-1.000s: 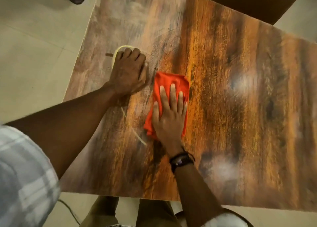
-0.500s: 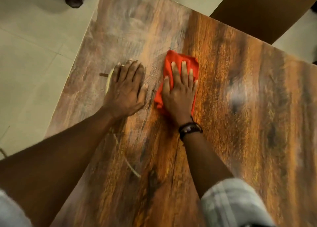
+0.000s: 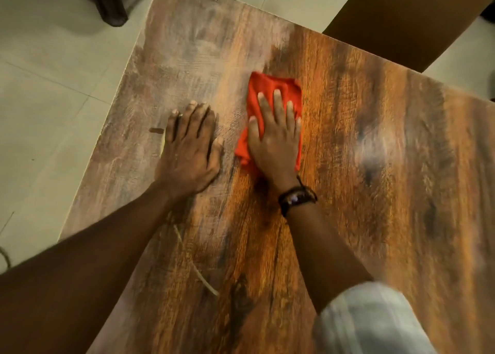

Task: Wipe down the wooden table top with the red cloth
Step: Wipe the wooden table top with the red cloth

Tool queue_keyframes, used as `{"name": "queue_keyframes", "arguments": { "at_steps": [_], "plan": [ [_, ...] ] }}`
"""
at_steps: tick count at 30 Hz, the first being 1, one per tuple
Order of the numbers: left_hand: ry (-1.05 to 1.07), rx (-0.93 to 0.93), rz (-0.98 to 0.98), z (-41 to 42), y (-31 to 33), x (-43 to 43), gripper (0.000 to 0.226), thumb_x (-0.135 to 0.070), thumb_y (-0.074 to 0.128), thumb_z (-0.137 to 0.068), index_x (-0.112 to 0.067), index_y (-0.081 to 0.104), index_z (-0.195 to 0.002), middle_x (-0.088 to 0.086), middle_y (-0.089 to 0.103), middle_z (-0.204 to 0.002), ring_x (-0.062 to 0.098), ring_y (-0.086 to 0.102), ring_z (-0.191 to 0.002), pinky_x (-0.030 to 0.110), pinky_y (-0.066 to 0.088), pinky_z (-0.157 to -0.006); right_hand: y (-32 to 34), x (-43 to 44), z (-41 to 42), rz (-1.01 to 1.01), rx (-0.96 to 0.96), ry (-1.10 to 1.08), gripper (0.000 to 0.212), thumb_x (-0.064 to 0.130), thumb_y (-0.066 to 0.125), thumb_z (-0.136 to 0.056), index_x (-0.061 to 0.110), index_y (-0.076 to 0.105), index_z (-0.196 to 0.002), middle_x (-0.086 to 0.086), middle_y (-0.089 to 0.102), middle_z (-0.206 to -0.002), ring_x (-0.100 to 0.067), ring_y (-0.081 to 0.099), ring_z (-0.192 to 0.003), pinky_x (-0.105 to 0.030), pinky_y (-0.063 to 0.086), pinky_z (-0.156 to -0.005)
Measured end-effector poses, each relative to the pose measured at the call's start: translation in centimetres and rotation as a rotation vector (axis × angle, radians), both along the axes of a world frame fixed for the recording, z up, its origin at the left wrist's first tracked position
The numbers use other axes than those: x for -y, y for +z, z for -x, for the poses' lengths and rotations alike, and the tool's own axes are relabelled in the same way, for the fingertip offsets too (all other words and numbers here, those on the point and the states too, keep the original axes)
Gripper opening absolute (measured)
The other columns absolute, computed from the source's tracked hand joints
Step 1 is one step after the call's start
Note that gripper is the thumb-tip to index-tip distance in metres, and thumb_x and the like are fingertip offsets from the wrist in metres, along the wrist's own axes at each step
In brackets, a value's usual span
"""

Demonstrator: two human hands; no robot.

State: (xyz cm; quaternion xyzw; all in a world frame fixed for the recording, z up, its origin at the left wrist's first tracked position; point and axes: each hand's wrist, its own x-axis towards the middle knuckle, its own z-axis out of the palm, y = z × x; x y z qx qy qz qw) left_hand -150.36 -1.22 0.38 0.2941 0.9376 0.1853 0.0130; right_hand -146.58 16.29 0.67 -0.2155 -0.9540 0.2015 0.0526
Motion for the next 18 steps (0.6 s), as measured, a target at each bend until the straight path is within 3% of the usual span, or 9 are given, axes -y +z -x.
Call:
{"name": "queue_keyframes", "arguments": {
  "at_steps": [3, 6, 11, 18],
  "plan": [
    [0.039, 0.017, -0.038, 0.2, 0.1, 0.1, 0.059, -0.032, 0.031, -0.1, -0.002, 0.033, -0.151, 0.017, 0.031, -0.159, 0.031, 0.019, -0.152, 0.054, 0.01, -0.123, -0.1, -0.1, -6.5, -0.068, 0.057, 0.082, 0.058, 0.05, 0.028, -0.1, 0.037, 0.023, -0.156, 0.007, 0.012, -0.167, -0.02, 0.007, -0.155, -0.047, 0.002, -0.124],
    [0.035, 0.009, -0.011, 0.3, 0.0, 0.2, 0.06, -0.033, 0.028, -0.101, 0.0, 0.032, -0.151, 0.019, 0.031, -0.159, 0.033, 0.019, -0.151, 0.055, 0.01, -0.123, 0.2, -4.7, -6.2, -0.076, 0.112, -0.019, 0.062, 0.054, 0.023, -0.097, 0.036, 0.022, -0.157, 0.006, 0.011, -0.167, -0.021, 0.007, -0.155, -0.051, 0.002, -0.123],
    [0.023, -0.019, 0.039, 0.4, -0.4, -0.2, 0.062, -0.033, 0.026, -0.101, -0.001, 0.031, -0.153, 0.018, 0.028, -0.161, 0.032, 0.018, -0.152, 0.056, 0.01, -0.123, 0.1, -10.7, 3.6, -0.03, 0.111, -0.178, 0.059, 0.047, 0.027, -0.103, 0.029, 0.02, -0.159, -0.003, 0.01, -0.168, -0.031, 0.007, -0.155, -0.061, 0.004, -0.122],
    [0.011, -0.051, 0.061, 0.5, -0.8, -0.3, 0.06, -0.033, 0.025, -0.103, -0.003, 0.033, -0.153, 0.017, 0.028, -0.162, 0.031, 0.018, -0.153, 0.055, 0.012, -0.122, 0.9, -9.8, 18.7, 0.031, 0.18, -0.162, 0.057, 0.047, 0.026, -0.106, 0.032, 0.013, -0.16, -0.002, 0.0, -0.169, -0.032, -0.003, -0.155, -0.057, -0.007, -0.122]
  ]
}}
